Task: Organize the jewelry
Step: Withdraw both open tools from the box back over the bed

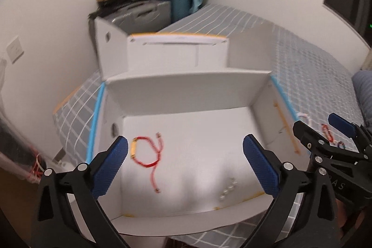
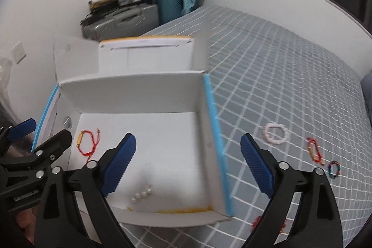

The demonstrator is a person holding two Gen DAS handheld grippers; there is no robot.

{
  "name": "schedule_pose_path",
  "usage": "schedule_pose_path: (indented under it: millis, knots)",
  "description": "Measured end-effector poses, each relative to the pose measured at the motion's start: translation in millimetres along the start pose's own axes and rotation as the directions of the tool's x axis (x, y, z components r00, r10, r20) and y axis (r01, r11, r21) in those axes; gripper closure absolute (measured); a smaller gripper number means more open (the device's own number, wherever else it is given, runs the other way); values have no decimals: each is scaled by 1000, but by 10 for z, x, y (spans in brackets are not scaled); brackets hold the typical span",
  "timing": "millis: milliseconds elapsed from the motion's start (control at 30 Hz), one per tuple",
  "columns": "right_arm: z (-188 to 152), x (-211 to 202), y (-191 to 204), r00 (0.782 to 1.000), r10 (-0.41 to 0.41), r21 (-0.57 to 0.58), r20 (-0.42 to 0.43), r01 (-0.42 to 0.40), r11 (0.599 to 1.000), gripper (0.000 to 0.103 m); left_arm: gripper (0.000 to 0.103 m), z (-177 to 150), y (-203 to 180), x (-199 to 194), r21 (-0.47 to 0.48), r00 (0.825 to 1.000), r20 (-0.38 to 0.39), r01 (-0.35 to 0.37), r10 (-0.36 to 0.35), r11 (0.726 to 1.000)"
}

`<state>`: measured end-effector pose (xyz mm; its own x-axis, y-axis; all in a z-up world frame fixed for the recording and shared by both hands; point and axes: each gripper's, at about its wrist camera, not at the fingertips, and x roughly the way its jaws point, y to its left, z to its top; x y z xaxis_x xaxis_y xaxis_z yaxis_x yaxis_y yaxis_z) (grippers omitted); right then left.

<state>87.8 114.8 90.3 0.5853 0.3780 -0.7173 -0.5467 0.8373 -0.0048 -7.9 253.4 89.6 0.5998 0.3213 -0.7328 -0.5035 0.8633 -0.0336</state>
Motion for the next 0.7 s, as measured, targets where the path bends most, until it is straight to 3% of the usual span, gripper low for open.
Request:
schedule_pose_path:
  millis: [333,700]
  knots:
    - [-241,-473,-918,990,-135,118,42,129,985,10,6,1,-854,-73,107,990,28,131,-135,986]
    - [-825,-838,-1966,957,-291,280,-12,283,917,10,6,-235,-2066,-49,272,952,-21,298,-304,915]
